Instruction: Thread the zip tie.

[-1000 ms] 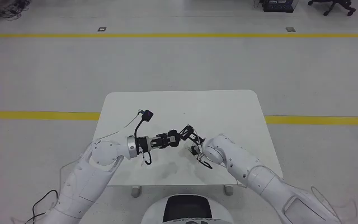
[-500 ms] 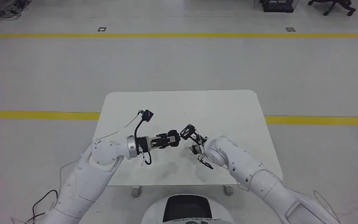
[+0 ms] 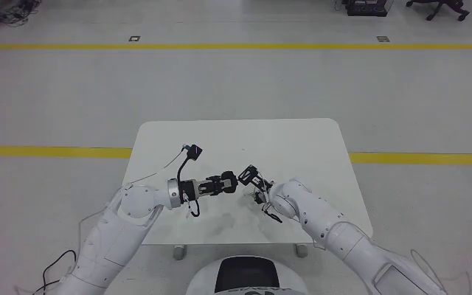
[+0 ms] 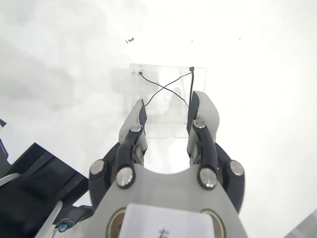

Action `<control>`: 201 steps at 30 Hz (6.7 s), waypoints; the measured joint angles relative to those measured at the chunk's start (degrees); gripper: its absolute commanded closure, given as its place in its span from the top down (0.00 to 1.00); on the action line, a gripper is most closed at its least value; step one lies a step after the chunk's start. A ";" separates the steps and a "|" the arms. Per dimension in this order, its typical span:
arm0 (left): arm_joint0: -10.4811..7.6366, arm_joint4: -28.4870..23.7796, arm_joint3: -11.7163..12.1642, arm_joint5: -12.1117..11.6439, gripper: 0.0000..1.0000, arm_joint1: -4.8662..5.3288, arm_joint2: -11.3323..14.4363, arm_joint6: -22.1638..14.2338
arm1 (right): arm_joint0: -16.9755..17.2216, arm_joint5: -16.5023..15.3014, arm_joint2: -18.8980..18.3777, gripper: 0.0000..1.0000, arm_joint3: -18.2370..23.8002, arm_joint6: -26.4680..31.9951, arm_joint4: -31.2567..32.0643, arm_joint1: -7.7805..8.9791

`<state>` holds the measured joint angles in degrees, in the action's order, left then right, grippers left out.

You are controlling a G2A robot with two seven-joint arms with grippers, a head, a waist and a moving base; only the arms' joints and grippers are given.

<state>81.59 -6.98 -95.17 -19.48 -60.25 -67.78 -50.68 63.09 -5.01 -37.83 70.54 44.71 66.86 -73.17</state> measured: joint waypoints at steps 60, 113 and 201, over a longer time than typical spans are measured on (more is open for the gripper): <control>0.00 0.00 0.00 0.00 0.00 0.00 0.00 0.00 | -2.12 1.01 0.15 0.16 -9.99 -1.51 5.68 -5.31; 0.00 0.00 0.00 0.00 0.00 0.00 0.00 0.00 | -2.00 -6.96 -1.97 0.00 -12.14 -4.56 7.57 -6.76; 0.00 0.00 0.00 0.00 0.00 0.00 0.00 0.00 | -0.69 -11.34 -5.28 0.00 -16.62 -13.15 16.12 -8.06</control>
<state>81.59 -6.98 -95.17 -19.48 -60.25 -67.78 -50.68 62.39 -16.35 -43.11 53.92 31.56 82.98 -81.24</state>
